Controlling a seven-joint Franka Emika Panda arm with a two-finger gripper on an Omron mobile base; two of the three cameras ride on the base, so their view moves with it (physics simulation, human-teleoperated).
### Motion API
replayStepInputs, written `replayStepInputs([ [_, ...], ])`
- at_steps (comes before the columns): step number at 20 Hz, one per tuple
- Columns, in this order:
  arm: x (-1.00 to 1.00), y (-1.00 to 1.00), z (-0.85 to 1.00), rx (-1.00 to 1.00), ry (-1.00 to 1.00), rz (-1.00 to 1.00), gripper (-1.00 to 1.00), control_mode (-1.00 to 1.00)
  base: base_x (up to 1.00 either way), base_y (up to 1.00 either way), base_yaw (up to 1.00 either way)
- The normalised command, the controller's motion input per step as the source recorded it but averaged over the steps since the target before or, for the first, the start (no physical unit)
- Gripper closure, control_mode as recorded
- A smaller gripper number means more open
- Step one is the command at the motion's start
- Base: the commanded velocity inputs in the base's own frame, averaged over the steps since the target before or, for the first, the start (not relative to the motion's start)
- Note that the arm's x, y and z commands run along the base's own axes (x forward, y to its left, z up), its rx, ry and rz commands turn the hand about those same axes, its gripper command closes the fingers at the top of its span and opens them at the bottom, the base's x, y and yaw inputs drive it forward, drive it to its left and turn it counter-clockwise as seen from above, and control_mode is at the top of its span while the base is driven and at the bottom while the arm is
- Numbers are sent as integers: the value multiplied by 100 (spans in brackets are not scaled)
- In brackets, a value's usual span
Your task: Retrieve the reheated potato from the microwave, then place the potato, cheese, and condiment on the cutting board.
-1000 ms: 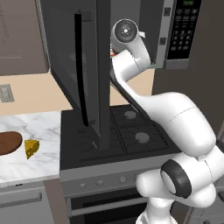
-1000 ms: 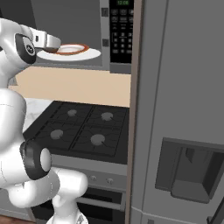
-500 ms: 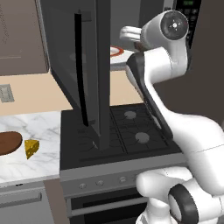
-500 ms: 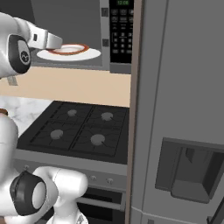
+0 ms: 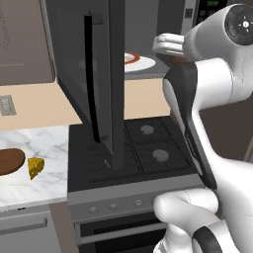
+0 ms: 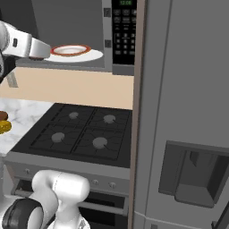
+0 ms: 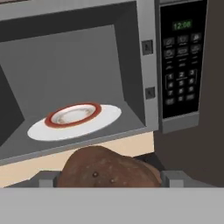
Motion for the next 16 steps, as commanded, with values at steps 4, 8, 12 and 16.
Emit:
replayStepInputs([
  [4, -97, -19, -14, -3, 16, 0, 100, -100, 0, 0, 0],
  [8, -65, -15, -24, -2, 18, 4, 100, -100, 0, 0, 0],
  [12, -26, -1, -31, -3, 20, 10, 100, -100, 0, 0, 0],
  [16, -16, 0, -26, -3, 14, 13, 100, -100, 0, 0, 0],
])
